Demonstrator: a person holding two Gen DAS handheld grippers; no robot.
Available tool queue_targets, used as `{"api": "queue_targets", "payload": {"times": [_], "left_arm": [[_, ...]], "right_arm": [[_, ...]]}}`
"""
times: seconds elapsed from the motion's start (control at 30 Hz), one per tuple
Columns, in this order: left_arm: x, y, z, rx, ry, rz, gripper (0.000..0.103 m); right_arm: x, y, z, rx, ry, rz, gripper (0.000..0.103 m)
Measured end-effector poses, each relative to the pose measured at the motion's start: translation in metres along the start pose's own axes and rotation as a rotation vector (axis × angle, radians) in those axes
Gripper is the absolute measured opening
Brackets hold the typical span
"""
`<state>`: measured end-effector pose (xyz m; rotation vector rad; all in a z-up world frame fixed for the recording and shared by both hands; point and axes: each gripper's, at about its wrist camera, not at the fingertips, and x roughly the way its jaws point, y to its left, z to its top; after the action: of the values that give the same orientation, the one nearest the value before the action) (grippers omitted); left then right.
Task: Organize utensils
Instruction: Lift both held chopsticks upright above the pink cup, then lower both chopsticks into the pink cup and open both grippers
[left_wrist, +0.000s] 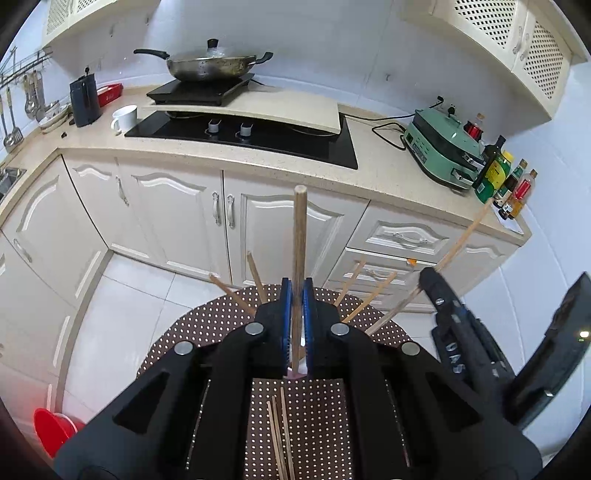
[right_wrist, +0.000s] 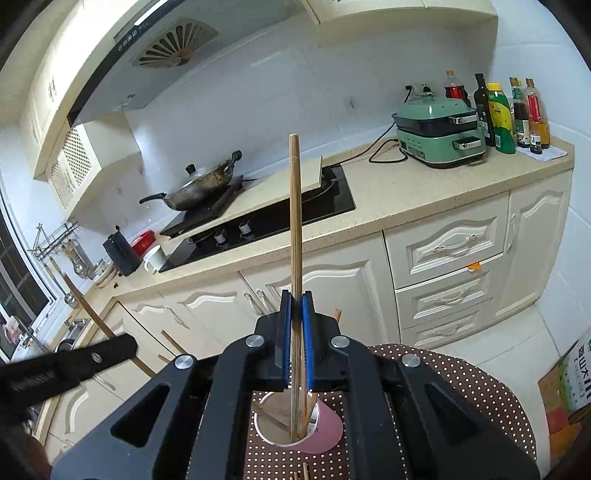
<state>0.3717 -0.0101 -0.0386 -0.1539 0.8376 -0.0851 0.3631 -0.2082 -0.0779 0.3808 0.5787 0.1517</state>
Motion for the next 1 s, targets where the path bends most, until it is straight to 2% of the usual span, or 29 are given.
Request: {"api": "queue_targets", "payload": {"times": [0.33, 0.43, 0.53, 0.83, 1.0], "left_arm": [[0.0, -0.001, 0.011, -0.003, 0.009, -0.022, 0.006], [-0.002, -0.006, 0.015, 0.021, -0.02, 0.008, 0.006], [0.006, -0.005, 0.016, 0.011, 0.007, -0.007, 0.006], [0.037, -0.005, 0.0, 0.033, 0.079, 0.017, 0.006], [0.048, -0.002, -0.013, 0.062, 0.099, 0.032, 0.007]], "right_arm": [[0.022, 0.002, -0.011, -0.019, 0.047, -0.02, 0.005], [0.027, 0.002, -0.015, -0.016, 0.062, -0.021, 0.005], [0.031, 0.003, -0.019, -0.014, 0.074, -0.024, 0.005], [0.041, -0.007, -0.029, -0.005, 0.119, -0.046, 0.005], [0.046, -0.011, -0.036, 0.0, 0.17, -0.026, 0.005]]}}
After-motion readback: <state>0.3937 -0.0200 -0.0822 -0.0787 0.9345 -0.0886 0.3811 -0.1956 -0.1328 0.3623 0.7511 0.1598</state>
